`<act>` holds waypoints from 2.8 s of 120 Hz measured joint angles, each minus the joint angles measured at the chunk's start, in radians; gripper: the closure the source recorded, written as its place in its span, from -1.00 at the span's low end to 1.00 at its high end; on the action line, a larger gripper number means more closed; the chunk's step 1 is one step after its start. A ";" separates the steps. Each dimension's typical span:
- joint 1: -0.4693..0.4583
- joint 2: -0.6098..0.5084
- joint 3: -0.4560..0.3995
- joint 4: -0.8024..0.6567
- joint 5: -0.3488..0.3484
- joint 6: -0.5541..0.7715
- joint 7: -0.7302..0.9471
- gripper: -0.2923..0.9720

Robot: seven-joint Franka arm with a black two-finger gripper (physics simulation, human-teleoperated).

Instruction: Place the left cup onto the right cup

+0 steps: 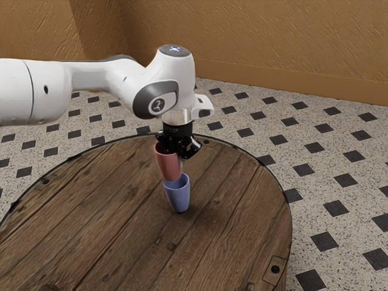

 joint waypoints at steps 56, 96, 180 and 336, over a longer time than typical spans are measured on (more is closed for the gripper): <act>0.001 0.064 0.007 0.026 0.005 0.000 0.000 0.70; 0.000 0.077 0.006 0.026 -0.001 0.008 -0.004 0.63; -0.013 0.017 -0.023 0.065 -0.012 -0.057 -0.005 0.00; -0.258 -0.186 0.312 0.049 -0.237 -0.269 0.247 -0.53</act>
